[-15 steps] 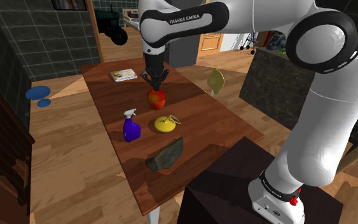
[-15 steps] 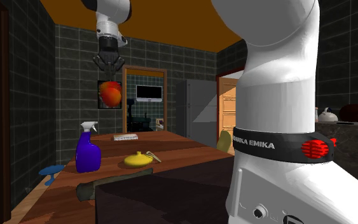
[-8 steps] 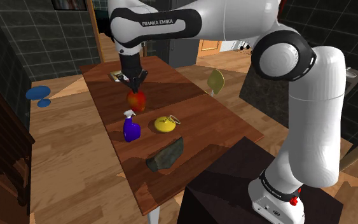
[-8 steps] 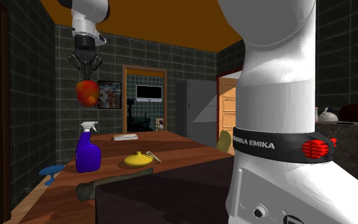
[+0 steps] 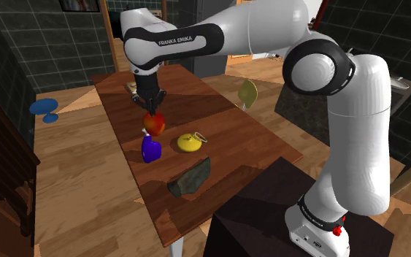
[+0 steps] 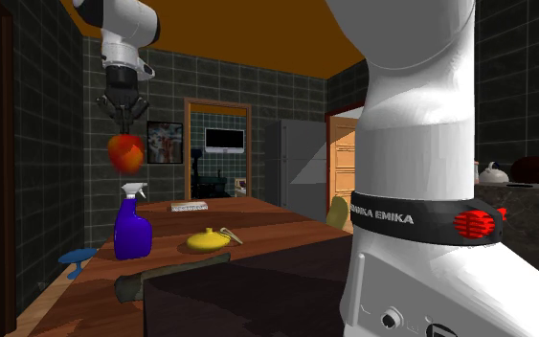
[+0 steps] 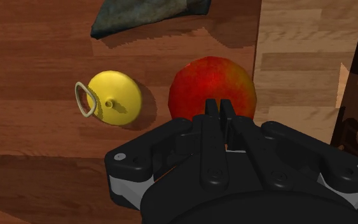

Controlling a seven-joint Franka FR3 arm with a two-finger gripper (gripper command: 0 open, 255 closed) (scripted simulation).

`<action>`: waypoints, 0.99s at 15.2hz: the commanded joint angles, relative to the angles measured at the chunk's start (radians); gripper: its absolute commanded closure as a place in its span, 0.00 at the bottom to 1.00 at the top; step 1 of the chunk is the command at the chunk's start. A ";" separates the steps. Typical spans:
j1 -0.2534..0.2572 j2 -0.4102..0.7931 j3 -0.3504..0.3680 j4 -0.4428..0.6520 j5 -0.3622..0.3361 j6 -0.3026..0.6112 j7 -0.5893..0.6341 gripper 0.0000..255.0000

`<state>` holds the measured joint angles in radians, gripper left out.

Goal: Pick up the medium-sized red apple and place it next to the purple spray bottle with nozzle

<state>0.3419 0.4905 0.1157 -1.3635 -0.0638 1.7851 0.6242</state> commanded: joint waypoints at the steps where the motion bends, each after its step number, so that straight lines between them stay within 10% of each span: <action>1: -0.001 0.004 -0.001 -0.020 -0.001 0.026 0.000 1.00; 15: -0.002 0.052 -0.004 -0.136 -0.008 0.188 0.006 1.00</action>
<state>0.3389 0.5337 0.1116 -1.4977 -0.0706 1.9622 0.6289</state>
